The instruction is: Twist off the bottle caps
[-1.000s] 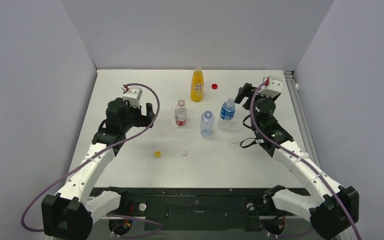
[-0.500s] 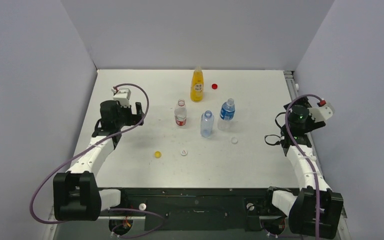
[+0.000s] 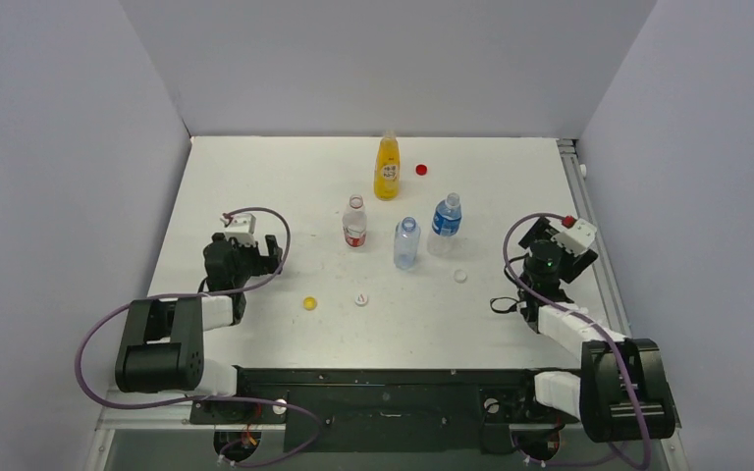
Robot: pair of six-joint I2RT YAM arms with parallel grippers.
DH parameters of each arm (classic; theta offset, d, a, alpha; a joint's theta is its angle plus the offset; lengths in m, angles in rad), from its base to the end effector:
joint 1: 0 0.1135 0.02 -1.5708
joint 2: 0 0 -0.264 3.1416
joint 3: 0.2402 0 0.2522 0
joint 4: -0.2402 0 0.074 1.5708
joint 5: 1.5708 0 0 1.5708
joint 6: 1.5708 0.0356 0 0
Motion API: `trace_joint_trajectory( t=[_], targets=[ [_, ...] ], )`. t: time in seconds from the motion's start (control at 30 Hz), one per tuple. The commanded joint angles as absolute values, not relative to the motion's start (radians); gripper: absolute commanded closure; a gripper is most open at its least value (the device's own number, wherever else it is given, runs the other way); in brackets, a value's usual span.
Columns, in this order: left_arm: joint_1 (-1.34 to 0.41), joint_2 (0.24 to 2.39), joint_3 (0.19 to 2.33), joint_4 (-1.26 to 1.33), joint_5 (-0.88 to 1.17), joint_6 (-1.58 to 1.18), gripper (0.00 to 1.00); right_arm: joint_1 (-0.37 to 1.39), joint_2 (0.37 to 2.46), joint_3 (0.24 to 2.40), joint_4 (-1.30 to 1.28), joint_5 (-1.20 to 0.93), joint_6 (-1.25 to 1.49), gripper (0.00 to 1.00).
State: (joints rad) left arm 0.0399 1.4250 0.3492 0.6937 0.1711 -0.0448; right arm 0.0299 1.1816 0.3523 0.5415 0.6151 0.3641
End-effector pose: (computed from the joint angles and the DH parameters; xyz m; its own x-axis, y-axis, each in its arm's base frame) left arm 0.2521 0.0040 0.1470 -0.3775 -0.0592 -0.9241 0.1018 0.9893 -0.1050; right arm 0.2289 -0.0137 0.1884 -0.0769 0.2887 -0.9543 0.5950 0.7813 0.1884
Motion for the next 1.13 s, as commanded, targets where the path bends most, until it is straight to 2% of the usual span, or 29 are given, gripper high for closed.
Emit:
trace_joint_trajectory(
  t=[0.0,0.07,0.13,0.23,0.4,1.1],
  targets=[
    [0.057,1.431,0.309,0.984,0.197,-0.057,0.03,0.083,1.229,0.249,0.923,0.654,0.208,0.15],
    [0.056,1.434,0.268,1.051,0.199,-0.046,0.03,0.091,1.264,0.216,1.013,0.646,0.201,0.15],
    [0.058,1.482,0.210,1.223,0.203,-0.058,0.03,0.104,1.294,0.215,1.048,0.620,0.174,0.15],
    [0.048,1.474,0.229,1.158,0.181,-0.046,0.03,0.123,1.370,0.205,1.143,0.553,0.116,0.14],
    [0.040,1.477,0.244,1.135,0.172,-0.043,0.03,0.062,1.371,0.257,1.034,0.477,0.171,0.13],
    [0.028,1.472,0.240,1.133,0.147,-0.037,0.03,0.058,1.367,0.242,1.057,0.468,0.166,0.13]
  ],
)
